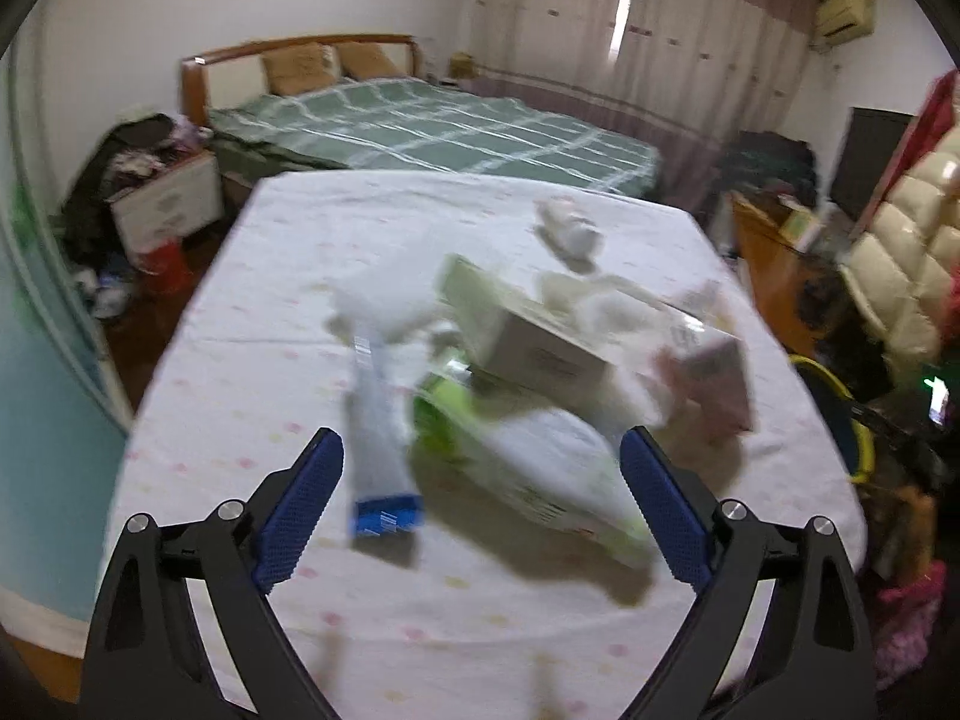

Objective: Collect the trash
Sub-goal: 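Carry the brown lid to the yellow bin and release it with the right gripper, then grasp the white box with the left gripper and lift it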

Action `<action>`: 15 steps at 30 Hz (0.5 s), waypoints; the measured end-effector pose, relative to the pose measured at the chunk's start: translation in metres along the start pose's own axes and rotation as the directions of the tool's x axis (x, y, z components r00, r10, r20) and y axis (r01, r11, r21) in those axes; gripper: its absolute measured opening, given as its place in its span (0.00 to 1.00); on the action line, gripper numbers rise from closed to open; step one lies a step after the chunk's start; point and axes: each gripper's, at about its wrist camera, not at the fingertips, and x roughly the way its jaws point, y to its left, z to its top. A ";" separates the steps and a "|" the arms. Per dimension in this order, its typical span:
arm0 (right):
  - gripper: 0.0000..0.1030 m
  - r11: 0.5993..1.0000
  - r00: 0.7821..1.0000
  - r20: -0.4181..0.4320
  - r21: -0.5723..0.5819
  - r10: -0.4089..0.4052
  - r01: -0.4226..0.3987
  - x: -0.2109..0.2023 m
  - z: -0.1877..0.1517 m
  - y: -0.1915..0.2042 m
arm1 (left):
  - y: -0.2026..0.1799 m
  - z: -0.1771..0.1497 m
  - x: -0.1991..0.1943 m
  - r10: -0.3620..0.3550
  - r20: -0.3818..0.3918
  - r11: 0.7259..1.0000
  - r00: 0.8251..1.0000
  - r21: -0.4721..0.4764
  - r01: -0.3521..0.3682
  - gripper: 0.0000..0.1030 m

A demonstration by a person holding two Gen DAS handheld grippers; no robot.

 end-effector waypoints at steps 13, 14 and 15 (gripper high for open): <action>0.81 1.000 1.000 -0.005 -0.007 0.025 -0.025 0.000 -0.005 0.005 | -0.016 0.024 0.011 0.025 0.011 0.999 1.000 0.031 -0.025 0.90; 0.81 1.000 1.000 -0.003 -0.003 0.026 -0.026 -0.001 -0.005 0.004 | -0.021 0.029 0.014 0.038 0.019 0.998 0.999 0.049 -0.038 0.90; 0.81 1.000 1.000 -0.002 0.001 0.029 -0.029 -0.001 -0.005 0.004 | -0.027 0.032 0.019 0.055 0.022 0.996 0.998 0.073 -0.056 0.90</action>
